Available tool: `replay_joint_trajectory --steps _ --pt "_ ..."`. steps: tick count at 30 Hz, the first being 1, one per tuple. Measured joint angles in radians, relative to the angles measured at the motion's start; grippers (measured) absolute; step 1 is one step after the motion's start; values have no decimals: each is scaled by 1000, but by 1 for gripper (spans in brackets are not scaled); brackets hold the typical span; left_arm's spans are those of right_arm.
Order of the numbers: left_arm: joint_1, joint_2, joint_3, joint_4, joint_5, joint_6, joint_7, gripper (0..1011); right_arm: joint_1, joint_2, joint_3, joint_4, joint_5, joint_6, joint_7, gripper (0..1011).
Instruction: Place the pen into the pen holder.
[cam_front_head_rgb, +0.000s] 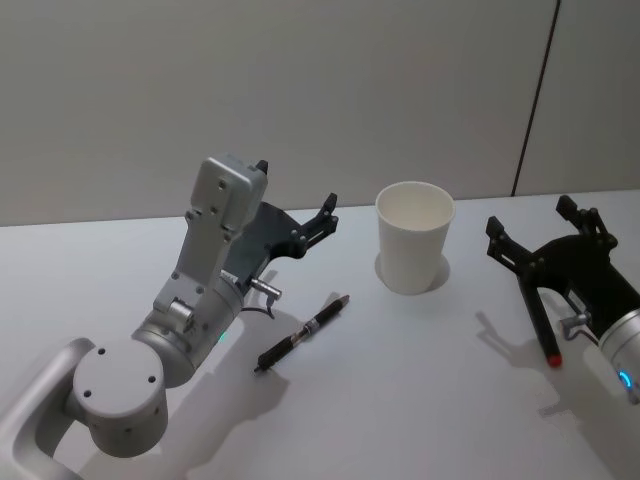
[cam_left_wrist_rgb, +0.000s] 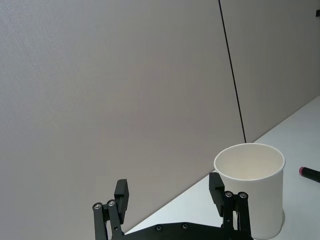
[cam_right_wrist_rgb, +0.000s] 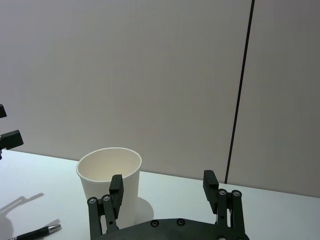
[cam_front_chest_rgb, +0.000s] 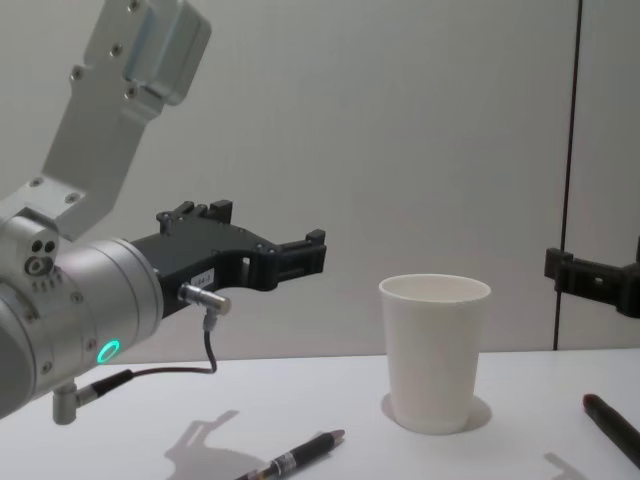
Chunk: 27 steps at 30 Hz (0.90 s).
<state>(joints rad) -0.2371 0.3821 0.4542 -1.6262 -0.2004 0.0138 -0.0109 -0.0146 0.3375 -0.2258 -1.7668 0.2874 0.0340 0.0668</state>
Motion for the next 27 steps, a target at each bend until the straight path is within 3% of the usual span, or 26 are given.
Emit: replay_joint_trajectory --steps 27 --pt "0 0 0 0 0 0 0 1001 -23 18 12 -16 19 18 1 1001"
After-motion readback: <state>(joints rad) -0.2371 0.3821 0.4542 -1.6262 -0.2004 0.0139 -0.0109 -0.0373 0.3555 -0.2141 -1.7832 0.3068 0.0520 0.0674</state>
